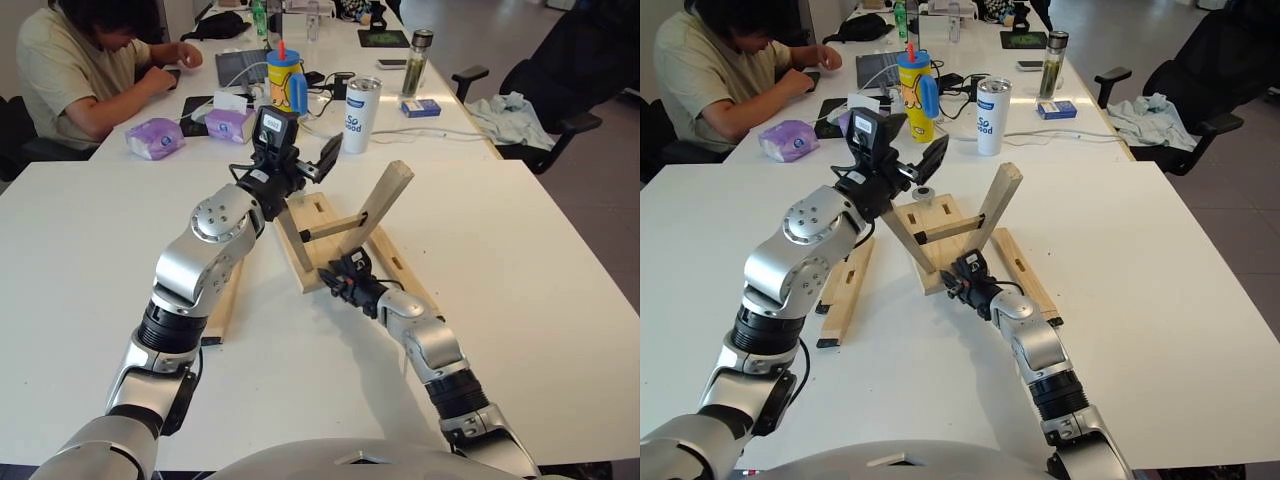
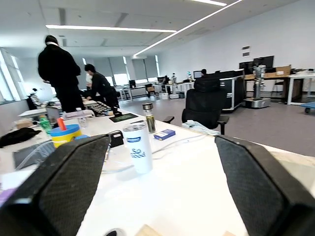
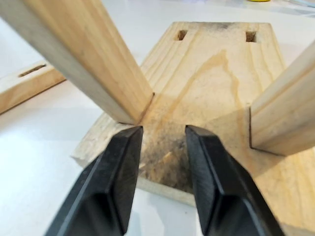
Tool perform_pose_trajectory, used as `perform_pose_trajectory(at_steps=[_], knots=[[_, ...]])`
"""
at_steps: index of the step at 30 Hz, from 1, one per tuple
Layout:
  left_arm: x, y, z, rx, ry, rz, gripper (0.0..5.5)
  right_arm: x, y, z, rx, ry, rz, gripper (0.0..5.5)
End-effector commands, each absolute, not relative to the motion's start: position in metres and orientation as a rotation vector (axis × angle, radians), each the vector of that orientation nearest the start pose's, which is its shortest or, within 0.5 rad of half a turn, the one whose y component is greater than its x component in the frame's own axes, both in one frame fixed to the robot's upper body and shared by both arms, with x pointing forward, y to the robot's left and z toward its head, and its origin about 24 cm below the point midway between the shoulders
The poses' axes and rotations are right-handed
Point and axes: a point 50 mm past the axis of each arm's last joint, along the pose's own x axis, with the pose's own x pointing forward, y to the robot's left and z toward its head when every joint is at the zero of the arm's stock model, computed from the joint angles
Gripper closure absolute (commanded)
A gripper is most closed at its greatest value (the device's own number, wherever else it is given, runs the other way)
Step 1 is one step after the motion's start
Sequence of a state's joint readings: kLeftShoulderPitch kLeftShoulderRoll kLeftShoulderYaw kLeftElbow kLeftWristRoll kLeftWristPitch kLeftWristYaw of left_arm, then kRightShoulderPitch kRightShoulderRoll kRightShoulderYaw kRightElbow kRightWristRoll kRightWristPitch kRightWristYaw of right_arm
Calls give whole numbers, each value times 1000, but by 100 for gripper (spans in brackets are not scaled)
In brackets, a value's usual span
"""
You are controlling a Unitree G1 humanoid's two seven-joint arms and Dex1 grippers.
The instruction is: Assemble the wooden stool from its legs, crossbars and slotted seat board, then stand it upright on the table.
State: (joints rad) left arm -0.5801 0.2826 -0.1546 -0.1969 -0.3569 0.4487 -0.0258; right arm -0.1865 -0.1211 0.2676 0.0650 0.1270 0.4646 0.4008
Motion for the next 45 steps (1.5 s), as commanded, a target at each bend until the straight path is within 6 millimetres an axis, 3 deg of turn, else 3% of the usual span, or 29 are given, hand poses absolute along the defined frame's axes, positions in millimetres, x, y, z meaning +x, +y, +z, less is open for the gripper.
perform_pose_trajectory(at_steps=[1,2,4,8,11,16,22,26,29,31,33,35,37,39,41,45], knots=[[304,153,261,-21,-542,-107,156,252,-90,-7,-32,579,663,393],[297,161,265,-11,-576,-55,156,253,-90,-6,-37,573,665,393],[284,174,249,38,-542,25,156,255,-86,0,-48,541,685,393],[268,191,180,91,-238,88,156,257,-74,15,-42,483,759,393],[256,190,139,81,-49,81,156,262,-56,30,-39,432,809,393],[248,178,108,69,121,40,156,268,-29,54,-11,382,858,393],[249,167,108,60,128,26,156,276,-35,60,-16,385,746,393],[239,170,116,56,74,88,156,240,-63,79,35,345,840,393],[233,178,124,39,5,170,156,211,-98,86,88,317,864,393],[233,180,129,49,-27,200,156,205,-127,88,121,248,730,393],[234,181,133,57,-48,214,156,209,-164,91,80,165,469,393],[236,184,137,75,-76,233,156,221,-195,97,55,104,233,393],[239,184,143,93,-107,242,156,240,-209,110,52,29,104,393],[243,181,147,106,-128,225,156,261,-205,124,73,-41,75,393],[250,168,145,116,-112,143,156,280,-184,133,99,-72,146,393],[268,143,133,169,-25,11,156,287,-108,135,79,-42,480,393]])
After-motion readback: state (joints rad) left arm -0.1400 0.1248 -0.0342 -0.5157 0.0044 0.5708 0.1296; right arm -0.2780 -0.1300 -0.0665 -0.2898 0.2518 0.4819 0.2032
